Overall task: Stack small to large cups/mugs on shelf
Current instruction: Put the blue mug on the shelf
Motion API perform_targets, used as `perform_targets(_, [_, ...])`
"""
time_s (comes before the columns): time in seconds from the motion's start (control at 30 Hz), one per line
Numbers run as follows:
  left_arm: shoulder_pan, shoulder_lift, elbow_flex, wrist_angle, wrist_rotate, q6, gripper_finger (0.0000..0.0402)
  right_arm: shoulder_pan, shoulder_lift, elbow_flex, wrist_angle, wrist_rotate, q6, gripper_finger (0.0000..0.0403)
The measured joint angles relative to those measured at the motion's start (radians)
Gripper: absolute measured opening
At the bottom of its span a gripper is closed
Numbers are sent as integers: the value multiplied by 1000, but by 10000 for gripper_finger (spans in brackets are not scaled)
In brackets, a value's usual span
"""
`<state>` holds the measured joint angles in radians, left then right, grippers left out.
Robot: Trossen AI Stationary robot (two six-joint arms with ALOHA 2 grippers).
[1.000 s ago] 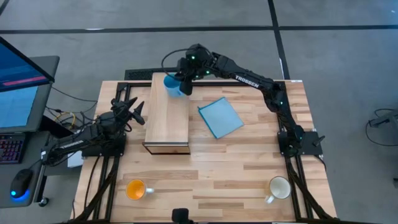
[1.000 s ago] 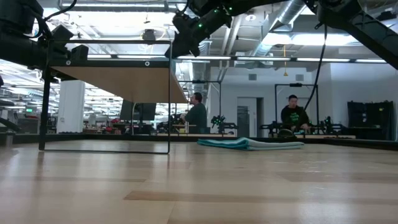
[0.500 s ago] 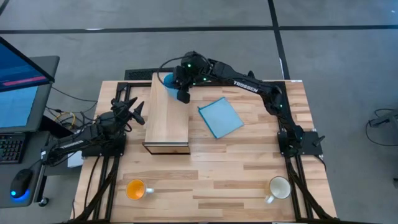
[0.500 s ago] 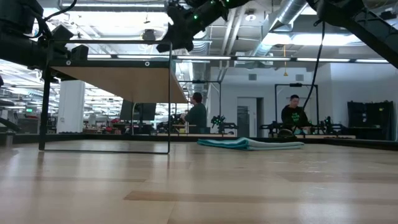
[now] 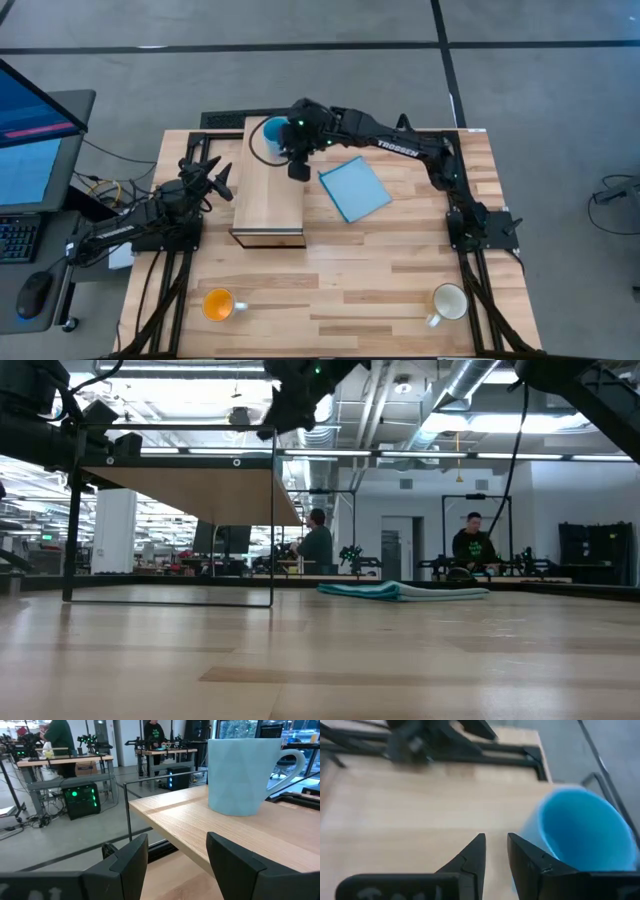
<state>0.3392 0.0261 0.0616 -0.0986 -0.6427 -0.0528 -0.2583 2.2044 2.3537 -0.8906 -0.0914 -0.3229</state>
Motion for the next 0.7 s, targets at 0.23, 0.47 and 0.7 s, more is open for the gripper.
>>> perform_targets(0.23, [0, 0, 0, 0, 0, 3, 195, -32, 7, -16, -33, 13, 63, 102])
perform_targets(0.47, [0, 0, 0, 0, 0, -2, 195, -59, 8, -19, -68, 14, 106, 102])
perform_targets(0.7, [0, 0, 0, 0, 0, -7, 195, -58, 9, -20, -74, 57, 83, 102])
